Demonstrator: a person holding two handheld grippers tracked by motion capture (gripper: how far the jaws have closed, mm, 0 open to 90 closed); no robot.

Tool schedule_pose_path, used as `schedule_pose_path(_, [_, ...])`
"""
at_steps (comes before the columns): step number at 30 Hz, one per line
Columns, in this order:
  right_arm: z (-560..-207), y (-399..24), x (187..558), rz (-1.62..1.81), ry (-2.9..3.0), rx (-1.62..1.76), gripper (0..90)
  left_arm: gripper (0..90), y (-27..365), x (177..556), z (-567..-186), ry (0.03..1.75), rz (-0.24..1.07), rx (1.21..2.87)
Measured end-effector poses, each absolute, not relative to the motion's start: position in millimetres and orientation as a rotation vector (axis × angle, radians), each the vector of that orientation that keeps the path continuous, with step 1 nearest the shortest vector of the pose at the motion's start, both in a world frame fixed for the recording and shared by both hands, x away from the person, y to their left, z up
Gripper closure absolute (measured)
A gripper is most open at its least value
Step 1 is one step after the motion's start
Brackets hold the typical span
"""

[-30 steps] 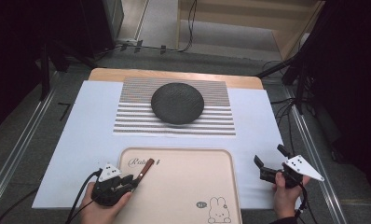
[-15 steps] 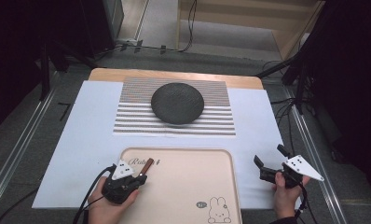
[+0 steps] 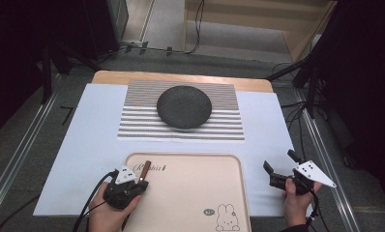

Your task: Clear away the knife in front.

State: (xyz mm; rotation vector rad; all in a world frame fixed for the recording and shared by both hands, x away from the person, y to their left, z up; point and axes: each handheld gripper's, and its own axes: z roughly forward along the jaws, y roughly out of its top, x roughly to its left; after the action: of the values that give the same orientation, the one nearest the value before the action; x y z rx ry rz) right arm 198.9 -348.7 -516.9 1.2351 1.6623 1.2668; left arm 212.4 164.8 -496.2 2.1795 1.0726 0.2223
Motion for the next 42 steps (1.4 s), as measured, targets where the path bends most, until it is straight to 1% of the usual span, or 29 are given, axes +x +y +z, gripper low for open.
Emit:
schedule_pose_path(23, [-517,-348,199,1.266,1.663,1.23,0.0,90.0,199,214,-495,1.119,0.25,2.152])
schedule_pose_path(28, [-517,-348,199,1.266,1.662,1.232,0.0,90.0,199,214,-496,1.105,0.267,2.15])
schedule_pose_path(31, [-517,-348,199,1.267,1.663,1.231,0.0,89.9,200,213,-496,1.068,0.261,2.129])
schedule_pose_path(32, [-517,-348,199,1.266,1.663,1.231,0.0,86.8,200,212,-494,1.05,0.264,2.113])
schedule_pose_path(33, [-517,-348,199,1.267,1.663,1.231,0.0,81.6,200,212,-492,1.033,0.27,2.112])
schedule_pose_path(39, [-517,-348,199,1.266,1.663,1.23,0.0,57.0,201,206,-480,0.963,0.336,2.012])
schedule_pose_path(41, [-517,-348,199,1.266,1.663,1.229,0.0,45.3,203,206,-476,0.966,0.363,1.982])
schedule_pose_path(42, [-517,-348,199,1.266,1.663,1.229,0.0,41.1,204,206,-475,0.959,0.358,1.967])
